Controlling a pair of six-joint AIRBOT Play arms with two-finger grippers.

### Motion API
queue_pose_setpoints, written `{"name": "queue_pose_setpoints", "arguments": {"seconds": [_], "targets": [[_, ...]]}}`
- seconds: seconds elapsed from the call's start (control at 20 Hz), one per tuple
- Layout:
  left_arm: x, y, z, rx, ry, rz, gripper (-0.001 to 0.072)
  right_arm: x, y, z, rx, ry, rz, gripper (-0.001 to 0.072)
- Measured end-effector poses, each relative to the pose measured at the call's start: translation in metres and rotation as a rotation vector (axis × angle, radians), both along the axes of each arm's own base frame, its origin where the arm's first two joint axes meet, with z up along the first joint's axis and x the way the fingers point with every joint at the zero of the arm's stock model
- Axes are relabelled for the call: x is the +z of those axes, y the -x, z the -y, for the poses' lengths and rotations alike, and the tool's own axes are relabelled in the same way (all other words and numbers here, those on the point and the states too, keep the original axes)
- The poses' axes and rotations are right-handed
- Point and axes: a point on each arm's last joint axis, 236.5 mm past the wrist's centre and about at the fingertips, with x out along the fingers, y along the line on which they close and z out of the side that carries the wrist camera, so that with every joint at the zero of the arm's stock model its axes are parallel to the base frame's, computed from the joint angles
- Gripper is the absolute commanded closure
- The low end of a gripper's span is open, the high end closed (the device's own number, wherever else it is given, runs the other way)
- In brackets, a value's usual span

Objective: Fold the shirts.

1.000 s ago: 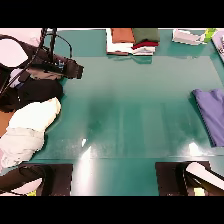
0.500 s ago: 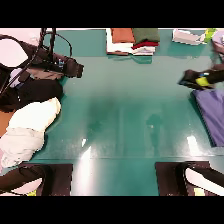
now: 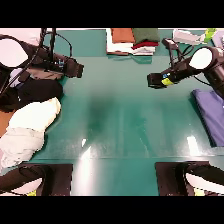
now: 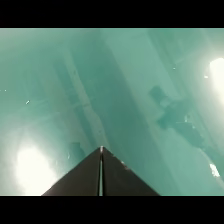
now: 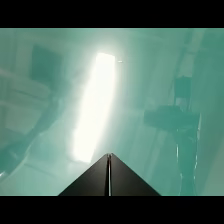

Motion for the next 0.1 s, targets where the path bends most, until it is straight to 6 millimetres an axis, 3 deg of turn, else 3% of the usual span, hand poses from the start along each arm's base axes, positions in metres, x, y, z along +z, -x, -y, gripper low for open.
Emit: {"name": "queue_pose_setpoints", "arguments": {"seconds": [0.1], "targets": [[-0.0001,0.0001,0.0000,0.000,0.000,0.000,0.0681,0.0003,0.0011,-0.0046,0.014,0.002,-0.002,0.0691]]}}
